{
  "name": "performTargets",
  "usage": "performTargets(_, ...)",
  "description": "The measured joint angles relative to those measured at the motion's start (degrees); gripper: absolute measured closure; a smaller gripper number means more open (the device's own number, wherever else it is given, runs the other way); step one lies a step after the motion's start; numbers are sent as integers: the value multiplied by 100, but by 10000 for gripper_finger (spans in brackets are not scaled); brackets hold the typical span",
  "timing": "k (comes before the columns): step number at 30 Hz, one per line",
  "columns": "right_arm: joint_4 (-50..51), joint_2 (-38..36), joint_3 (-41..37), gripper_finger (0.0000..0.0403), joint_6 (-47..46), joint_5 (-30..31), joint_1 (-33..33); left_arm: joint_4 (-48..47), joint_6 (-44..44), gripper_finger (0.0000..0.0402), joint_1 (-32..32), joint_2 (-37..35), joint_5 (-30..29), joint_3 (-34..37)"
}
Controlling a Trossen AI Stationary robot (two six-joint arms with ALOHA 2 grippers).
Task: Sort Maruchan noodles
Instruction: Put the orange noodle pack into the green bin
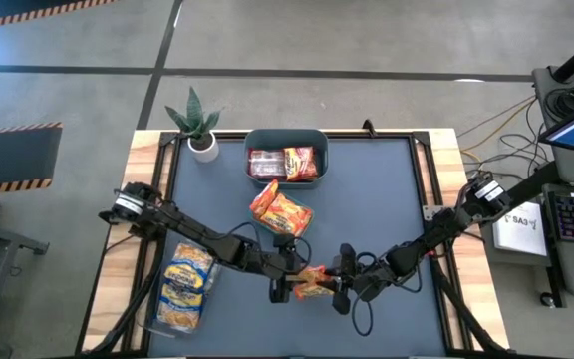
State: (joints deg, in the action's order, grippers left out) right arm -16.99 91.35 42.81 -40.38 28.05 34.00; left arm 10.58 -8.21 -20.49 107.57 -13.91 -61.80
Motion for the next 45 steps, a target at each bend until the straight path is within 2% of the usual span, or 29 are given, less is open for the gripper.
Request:
performTargets(11, 17, -2, -2, 214, -48, -19, 0, 49, -23, 262, -2, 2, -16, -5)
performTargets(15, 15, -4, -2, 196, -51, -16, 0, 60, -158, 282, -7, 0, -45, -11)
performTargets(21, 107, -180, -7, 186, -125, -15, 0, 43, -298, 282, -49, -3, -65, -11)
performTargets(29, 1000, -1216, -7, 186, -353, 78, 86, -17, -373, 281, -168, -149, -186, -9)
performTargets(37, 1472, -1978, -7, 186, -300, 870, 600, -147, -431, 281, -236, -570, -527, -4)
performTargets(39, 1539, -2036, -9, 186, -304, 1090, 734, -298, -435, 281, -238, -744, -730, -4)
performTargets(45, 1549, -1976, -9, 186, -304, 1448, 959, -1169, -698, 281, -127, -1469, -1853, -2)
